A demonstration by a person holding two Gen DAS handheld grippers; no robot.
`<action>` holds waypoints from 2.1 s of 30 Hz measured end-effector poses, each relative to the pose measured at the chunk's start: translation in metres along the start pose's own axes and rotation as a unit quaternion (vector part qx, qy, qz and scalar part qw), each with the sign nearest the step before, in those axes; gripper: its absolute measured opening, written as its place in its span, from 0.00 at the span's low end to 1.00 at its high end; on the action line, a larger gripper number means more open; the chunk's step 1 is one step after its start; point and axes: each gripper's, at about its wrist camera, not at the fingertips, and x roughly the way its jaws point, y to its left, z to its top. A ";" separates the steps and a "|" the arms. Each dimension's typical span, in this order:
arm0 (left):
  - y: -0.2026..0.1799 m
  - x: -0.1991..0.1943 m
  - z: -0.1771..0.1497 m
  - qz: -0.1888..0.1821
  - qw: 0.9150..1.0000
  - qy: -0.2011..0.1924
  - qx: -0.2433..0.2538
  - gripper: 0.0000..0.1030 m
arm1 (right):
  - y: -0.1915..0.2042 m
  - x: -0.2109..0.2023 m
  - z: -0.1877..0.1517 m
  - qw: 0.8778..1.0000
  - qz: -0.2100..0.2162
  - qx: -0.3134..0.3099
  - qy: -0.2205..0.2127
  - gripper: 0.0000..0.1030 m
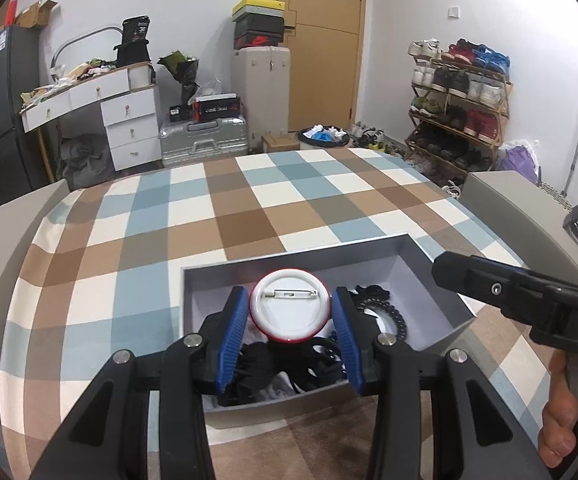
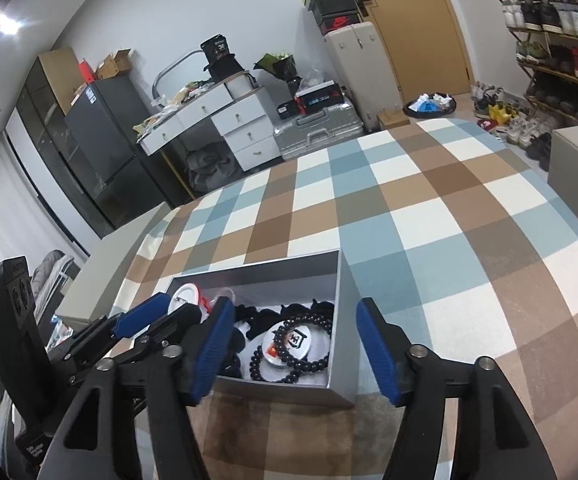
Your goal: Organize jewelry
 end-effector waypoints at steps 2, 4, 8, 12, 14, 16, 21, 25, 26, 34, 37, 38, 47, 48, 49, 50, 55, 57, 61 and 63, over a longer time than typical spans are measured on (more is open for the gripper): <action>0.001 -0.002 -0.001 -0.005 1.000 0.000 -0.001 0.38 | -0.002 -0.003 -0.001 1.000 -0.005 0.000 -0.004 0.73; 0.002 -0.005 -0.002 -0.007 1.000 0.000 -0.002 0.52 | -0.005 -0.005 -0.001 1.000 -0.004 0.004 -0.004 0.75; 0.006 -0.017 -0.004 -0.003 1.000 -0.010 -0.019 0.87 | -0.007 -0.007 -0.003 1.000 0.004 -0.004 -0.001 0.83; 0.010 -0.030 -0.008 0.025 0.999 -0.028 -0.031 0.99 | -0.006 -0.013 -0.007 1.000 -0.001 -0.015 -0.010 1.00; 0.013 -0.037 -0.012 0.034 0.998 -0.040 -0.039 0.99 | -0.006 -0.019 -0.008 0.999 -0.024 -0.027 -0.022 1.00; 0.016 -0.043 -0.017 0.038 0.997 -0.043 -0.049 0.99 | -0.004 -0.025 -0.010 0.998 -0.037 -0.049 -0.034 1.00; 0.020 -0.057 -0.028 0.066 0.993 -0.068 -0.066 0.99 | 0.004 -0.044 -0.017 0.990 -0.014 -0.118 -0.074 1.00; 0.025 -0.062 -0.040 0.071 0.990 -0.088 -0.080 0.99 | 0.010 -0.052 -0.028 0.982 -0.003 -0.163 -0.092 1.00; 0.026 -0.061 -0.042 0.075 0.990 -0.090 -0.082 0.99 | 0.011 -0.051 -0.030 0.981 0.004 -0.170 -0.091 1.00; 0.026 -0.056 -0.052 0.079 0.988 -0.108 -0.072 0.99 | 0.014 -0.048 -0.040 0.976 0.027 -0.187 -0.104 1.00; 0.026 -0.056 -0.054 0.080 0.988 -0.113 -0.072 0.99 | 0.016 -0.048 -0.044 0.974 0.024 -0.197 -0.112 1.00; 0.026 -0.056 -0.055 0.082 0.987 -0.114 -0.071 0.99 | 0.016 -0.048 -0.045 0.973 0.025 -0.198 -0.113 1.00; 0.025 -0.058 -0.057 0.077 0.988 -0.114 -0.067 0.99 | 0.017 -0.048 -0.053 0.969 0.037 -0.209 -0.129 1.00; 0.025 -0.058 -0.057 0.077 0.988 -0.113 -0.067 0.99 | 0.018 -0.049 -0.054 0.968 0.033 -0.212 -0.131 1.00; 0.024 -0.058 -0.057 0.077 0.988 -0.113 -0.066 0.99 | 0.020 -0.050 -0.055 0.967 0.032 -0.215 -0.133 1.00; 0.024 -0.058 -0.057 0.077 0.988 -0.114 -0.065 0.99 | 0.021 -0.050 -0.056 0.966 0.033 -0.218 -0.134 1.00; 0.022 -0.062 -0.058 0.076 0.987 -0.124 -0.062 0.99 | 0.023 -0.054 -0.058 0.962 0.031 -0.226 -0.148 1.00; 0.021 -0.063 -0.058 0.077 0.987 -0.124 -0.060 0.99 | 0.023 -0.054 -0.058 0.962 0.029 -0.225 -0.149 1.00; 0.020 -0.060 -0.057 0.077 0.988 -0.121 -0.057 0.99 | 0.021 -0.053 -0.056 0.965 0.028 -0.217 -0.147 1.00; 0.020 -0.060 -0.056 0.078 0.988 -0.120 -0.057 0.99 | 0.020 -0.054 -0.056 0.965 0.028 -0.213 -0.148 1.00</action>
